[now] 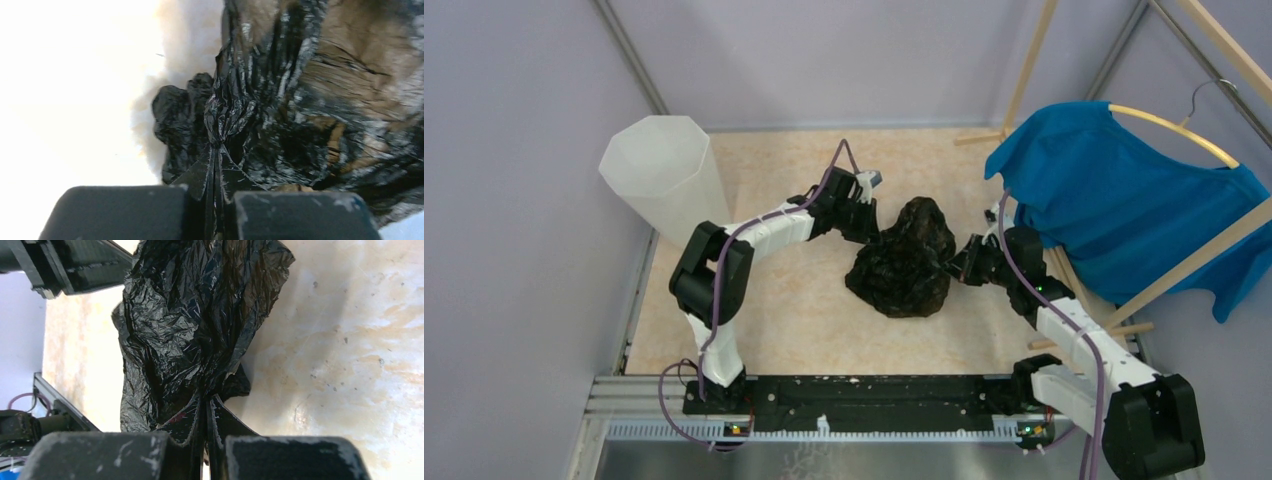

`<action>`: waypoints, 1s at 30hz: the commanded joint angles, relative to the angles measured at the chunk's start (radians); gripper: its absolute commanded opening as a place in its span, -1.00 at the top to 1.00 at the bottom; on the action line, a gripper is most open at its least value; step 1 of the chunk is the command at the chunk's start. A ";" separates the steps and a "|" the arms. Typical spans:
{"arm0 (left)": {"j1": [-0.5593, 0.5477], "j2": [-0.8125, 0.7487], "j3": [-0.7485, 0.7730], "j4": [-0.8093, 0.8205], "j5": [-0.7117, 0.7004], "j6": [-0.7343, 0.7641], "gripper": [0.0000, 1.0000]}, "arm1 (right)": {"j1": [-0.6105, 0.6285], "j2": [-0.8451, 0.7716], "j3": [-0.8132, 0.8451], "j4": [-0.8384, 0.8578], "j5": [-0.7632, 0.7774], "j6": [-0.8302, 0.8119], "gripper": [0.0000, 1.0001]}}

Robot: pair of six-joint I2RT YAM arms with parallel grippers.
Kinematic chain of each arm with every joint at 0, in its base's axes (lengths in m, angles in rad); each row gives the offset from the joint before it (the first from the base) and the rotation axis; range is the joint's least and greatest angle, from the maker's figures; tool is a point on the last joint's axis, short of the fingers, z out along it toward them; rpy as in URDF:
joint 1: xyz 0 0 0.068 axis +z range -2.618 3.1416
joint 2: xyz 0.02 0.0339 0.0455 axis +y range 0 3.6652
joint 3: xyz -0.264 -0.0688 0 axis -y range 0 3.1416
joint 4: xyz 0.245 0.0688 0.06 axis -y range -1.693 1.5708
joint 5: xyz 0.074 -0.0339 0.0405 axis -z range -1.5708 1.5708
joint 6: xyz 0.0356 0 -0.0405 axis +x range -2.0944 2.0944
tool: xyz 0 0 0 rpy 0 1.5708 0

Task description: Put the trash bags into the trash bin

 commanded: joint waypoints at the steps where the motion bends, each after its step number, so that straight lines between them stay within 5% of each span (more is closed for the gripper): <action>1: 0.000 -0.070 -0.009 -0.013 -0.176 0.017 1.00 | -0.012 -0.011 0.012 -0.035 0.048 -0.049 1.00; 10: 0.001 -0.130 -0.076 -0.035 -0.400 -0.061 1.00 | -0.011 0.093 -0.017 0.035 0.010 -0.011 1.00; 15: 0.088 0.029 0.163 -0.287 -0.422 -0.196 1.00 | -0.010 0.261 0.083 0.054 0.117 0.029 1.00; 19: 0.235 0.169 0.515 -0.506 -0.193 -0.272 1.00 | -0.006 0.418 0.382 -0.065 0.148 0.072 1.00; 22: 0.301 0.223 0.879 -0.599 -0.019 -0.316 1.00 | 0.005 0.458 0.778 -0.204 0.213 0.031 1.00; 25: 0.307 0.152 1.216 -0.518 0.073 -0.321 1.00 | 0.017 0.502 1.250 -0.391 0.249 -0.069 1.00; 27: 0.273 -0.028 1.189 -0.316 0.081 -0.257 1.00 | 0.058 0.485 1.450 -0.408 0.232 -0.144 1.00; 30: 0.093 -0.436 0.693 0.118 -0.117 0.004 1.00 | 0.181 0.361 1.437 -0.259 0.247 -0.263 1.00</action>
